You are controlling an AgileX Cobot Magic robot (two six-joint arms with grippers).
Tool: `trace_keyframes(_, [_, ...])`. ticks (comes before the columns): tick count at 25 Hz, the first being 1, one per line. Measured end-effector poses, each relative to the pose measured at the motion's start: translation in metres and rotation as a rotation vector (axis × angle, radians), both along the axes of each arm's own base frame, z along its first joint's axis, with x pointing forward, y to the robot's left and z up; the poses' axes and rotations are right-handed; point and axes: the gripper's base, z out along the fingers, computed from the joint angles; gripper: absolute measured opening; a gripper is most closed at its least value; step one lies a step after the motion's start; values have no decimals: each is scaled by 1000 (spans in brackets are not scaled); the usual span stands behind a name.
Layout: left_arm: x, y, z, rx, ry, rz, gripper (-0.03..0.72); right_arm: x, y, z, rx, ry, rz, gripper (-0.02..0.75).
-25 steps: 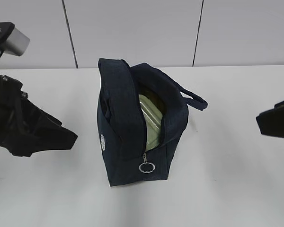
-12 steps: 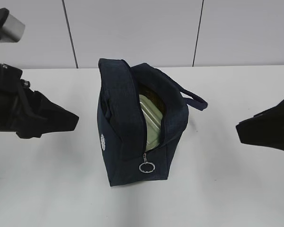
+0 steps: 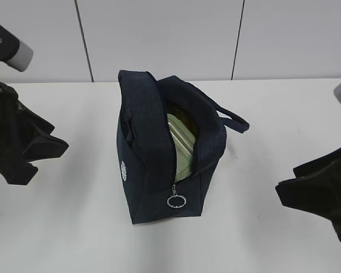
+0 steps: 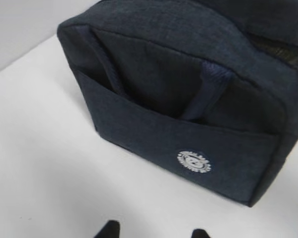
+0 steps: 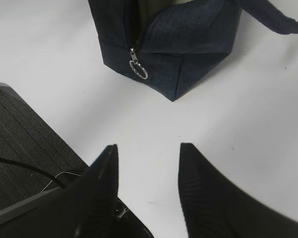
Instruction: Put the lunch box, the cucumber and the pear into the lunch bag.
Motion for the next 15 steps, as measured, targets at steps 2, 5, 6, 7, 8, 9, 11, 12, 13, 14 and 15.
trace_keyframes(2, [3, 3, 0, 56, -47, -15, 269, 0, 1, -1, 3, -24, 17, 317])
trace_keyframes(5, [10, 4, 3, 82, -131, -8, 269, 2, 2, 0, 16, -58, 23, 318])
trace_keyframes(6, [13, 4, 3, 76, -157, 3, 269, 3, 2, 1, 17, -75, 25, 317])
trace_keyframes(7, [17, 3, 2, 62, -174, 18, 269, 4, 2, 2, 19, -85, 22, 317])
trace_keyframes(8, [21, 1, 1, 31, -176, 42, 269, 4, 2, 2, 17, -95, 23, 317])
trace_keyframes(9, [24, -1, -2, -14, -158, 74, 269, 5, 2, 2, 15, -106, 23, 317])
trace_keyframes(11, [29, -6, -7, -112, -102, 145, 269, 6, 2, 3, 13, -122, 24, 317])
trace_keyframes(12, [31, -8, -11, -159, -65, 180, 269, 6, 2, 3, 12, -124, 24, 317])
trace_keyframes(13, [33, -10, -13, -201, -34, 210, 269, 6, 2, 3, 11, -128, 26, 317])
trace_keyframes(14, [33, -11, -13, -229, -15, 229, 269, 6, 2, 3, 10, -130, 26, 317])
trace_keyframes(15, [33, -12, -14, -252, 2, 242, 269, 6, 2, 3, 9, -131, 27, 317])
